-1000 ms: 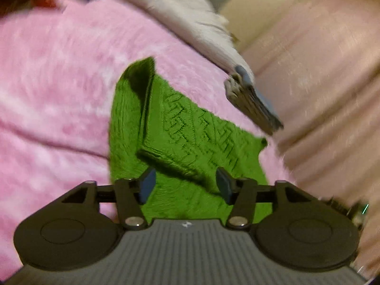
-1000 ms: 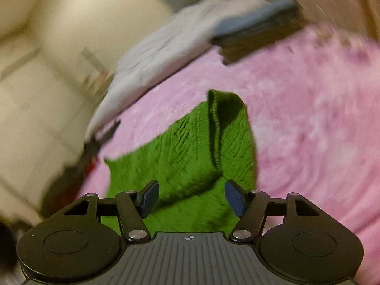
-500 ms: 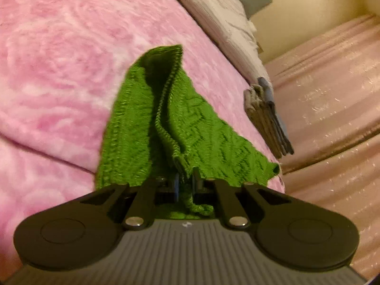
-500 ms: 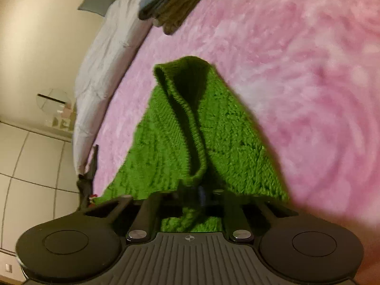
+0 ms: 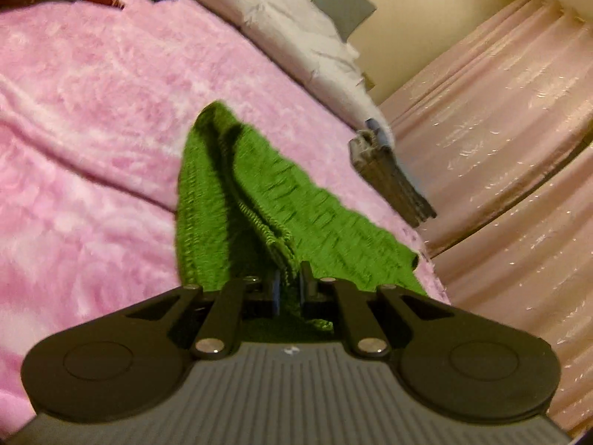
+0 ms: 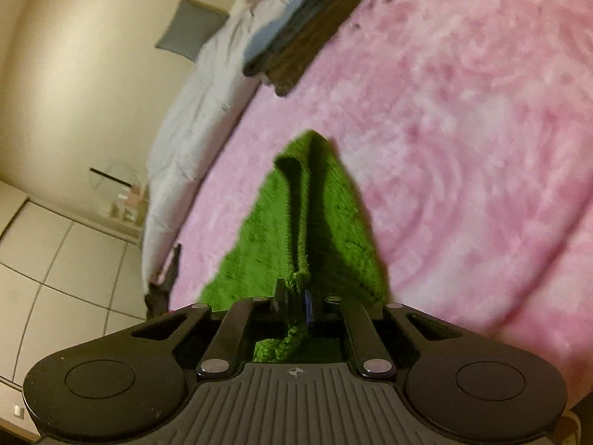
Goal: Fold clothes
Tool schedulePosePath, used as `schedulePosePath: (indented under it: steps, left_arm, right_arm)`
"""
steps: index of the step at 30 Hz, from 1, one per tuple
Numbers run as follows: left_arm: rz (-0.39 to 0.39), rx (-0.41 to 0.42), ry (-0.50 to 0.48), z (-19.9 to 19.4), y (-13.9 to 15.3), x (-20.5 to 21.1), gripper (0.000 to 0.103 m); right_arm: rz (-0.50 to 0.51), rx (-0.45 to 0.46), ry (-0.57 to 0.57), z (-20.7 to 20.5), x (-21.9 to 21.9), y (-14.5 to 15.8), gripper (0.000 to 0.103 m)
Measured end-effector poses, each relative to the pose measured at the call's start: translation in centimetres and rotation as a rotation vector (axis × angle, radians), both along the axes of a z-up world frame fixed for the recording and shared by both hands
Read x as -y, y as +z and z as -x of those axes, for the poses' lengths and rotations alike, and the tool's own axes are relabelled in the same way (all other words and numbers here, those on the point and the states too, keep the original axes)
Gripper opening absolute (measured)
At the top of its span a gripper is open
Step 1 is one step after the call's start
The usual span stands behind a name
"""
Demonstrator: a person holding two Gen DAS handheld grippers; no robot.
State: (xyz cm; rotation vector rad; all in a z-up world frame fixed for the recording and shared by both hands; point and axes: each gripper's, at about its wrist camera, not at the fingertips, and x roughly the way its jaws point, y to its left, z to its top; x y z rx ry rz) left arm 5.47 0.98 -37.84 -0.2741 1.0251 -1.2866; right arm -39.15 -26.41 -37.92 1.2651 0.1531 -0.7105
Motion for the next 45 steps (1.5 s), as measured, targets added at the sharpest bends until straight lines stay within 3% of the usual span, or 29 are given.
schedulePosePath:
  steps: [6, 12, 17, 20, 25, 28, 31, 32, 33, 35, 38, 41, 43, 45]
  left_arm:
    - [-0.031, 0.05, -0.005, 1.1, -0.6, -0.6, 0.006]
    - [-0.037, 0.029, 0.004, 1.3, -1.8, -1.5, 0.006]
    - [-0.056, 0.033, 0.002, 1.5, -2.8, -1.4, 0.006]
    - [-0.041, 0.013, 0.01, 1.4, -2.9, -1.7, 0.006]
    - [0.012, -0.026, 0.02, 1.2, -2.4, -2.3, 0.006]
    - [-0.046, 0.01, 0.006, 1.6, -3.2, -1.9, 0.007]
    - [-0.041, 0.012, 0.004, 1.5, -2.8, -2.3, 0.01]
    - [-0.043, 0.017, 0.002, 1.4, -2.5, -2.5, 0.011]
    - [-0.046, 0.028, -0.006, 1.2, -2.0, -2.8, 0.011]
    - [-0.06, 0.077, -0.009, 0.6, -0.8, -3.3, 0.011]
    - [-0.079, 0.189, 0.028, -1.2, 1.3, -3.2, 0.012]
    - [-0.069, 0.288, 0.056, -3.9, 3.2, -0.3, 0.012]
    - [-0.068, 0.355, 0.028, -5.0, 4.4, 3.2, 0.012]
    - [-0.105, 0.404, -0.011, -5.1, 3.1, 5.3, 0.012]
  right_arm:
    - [-0.01, -0.014, 0.0, 0.7, -0.7, -0.3, 0.006]
    - [-0.006, 0.016, -0.015, 2.0, -1.8, -1.2, 0.006]
    - [0.012, -0.054, 0.001, 1.5, -2.1, -2.0, 0.006]
    - [0.036, -0.071, 0.004, 1.3, -2.4, -2.0, 0.006]
    - [0.09, -0.022, -0.015, 2.0, -3.1, -0.5, 0.005]
    - [0.093, -0.093, 0.006, 1.3, -3.2, -0.6, 0.005]
    - [0.059, -0.136, 0.014, 1.0, -2.9, -1.9, 0.005]
    - [0.072, -0.148, 0.021, 1.1, -2.9, -1.5, 0.008]
    - [0.085, -0.161, 0.029, 1.1, -3.0, -1.1, 0.017]
    - [0.151, -0.222, 0.022, 1.2, -2.9, 0.1, 0.069]
    - [0.277, -0.336, 0.014, 0.9, -2.4, 2.3, 0.07]
    - [0.4, -0.403, 0.049, -1.3, -0.7, 4.3, 0.068]
    - [0.497, -0.445, 0.109, -4.3, 0.7, 5.5, 0.058]
    - [0.603, -0.521, 0.175, -8.2, 2.0, 6.4, 0.054]
